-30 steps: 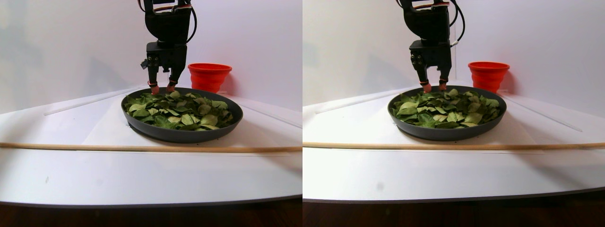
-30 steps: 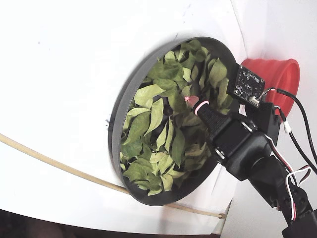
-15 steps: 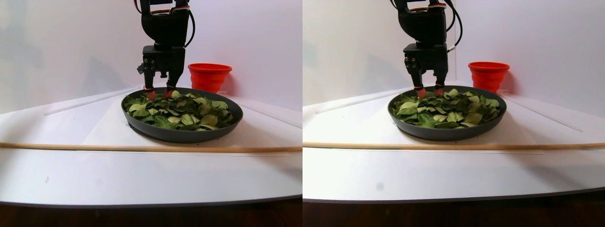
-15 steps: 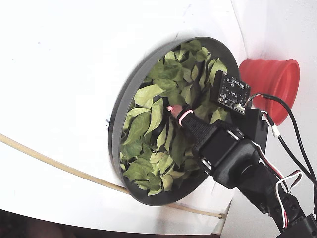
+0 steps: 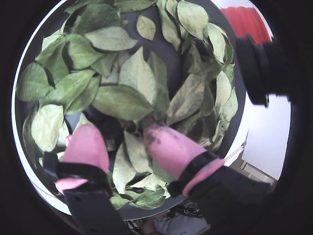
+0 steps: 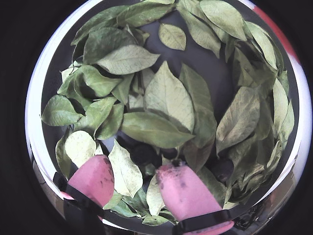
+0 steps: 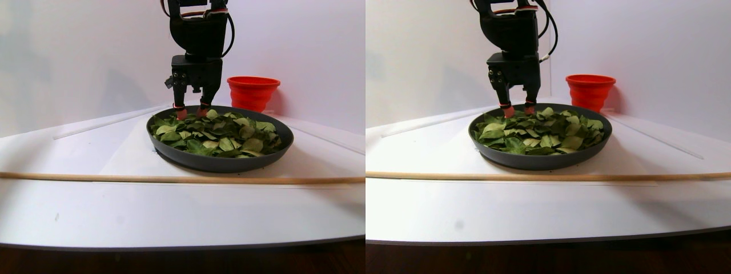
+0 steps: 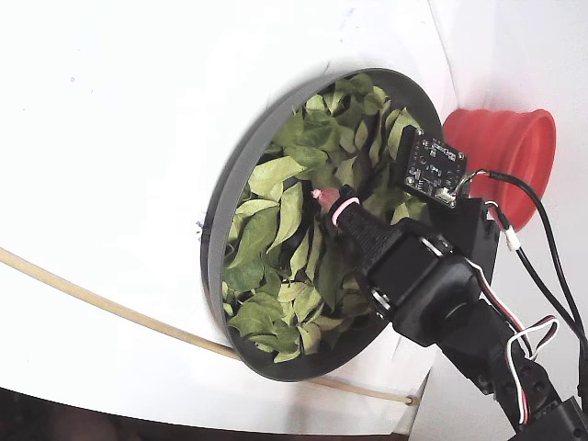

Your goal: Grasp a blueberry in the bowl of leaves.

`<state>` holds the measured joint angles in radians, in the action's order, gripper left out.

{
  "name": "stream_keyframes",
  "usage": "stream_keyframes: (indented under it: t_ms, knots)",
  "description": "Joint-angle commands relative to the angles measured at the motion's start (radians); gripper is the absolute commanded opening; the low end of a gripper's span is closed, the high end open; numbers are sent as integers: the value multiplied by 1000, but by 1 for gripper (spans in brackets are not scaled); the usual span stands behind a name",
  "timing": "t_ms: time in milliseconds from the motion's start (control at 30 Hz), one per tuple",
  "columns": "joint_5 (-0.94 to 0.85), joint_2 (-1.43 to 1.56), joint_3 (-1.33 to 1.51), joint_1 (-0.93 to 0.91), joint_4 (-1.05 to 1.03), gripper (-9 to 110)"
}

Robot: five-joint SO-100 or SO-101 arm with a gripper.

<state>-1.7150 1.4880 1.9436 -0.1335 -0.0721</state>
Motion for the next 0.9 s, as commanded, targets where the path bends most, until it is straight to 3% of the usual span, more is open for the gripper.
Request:
stream_keyframes:
  t_ms: [0,867]
  knots:
    - [-5,9,-23,-8,18,17]
    - [11,-83,-49,-14,110,17]
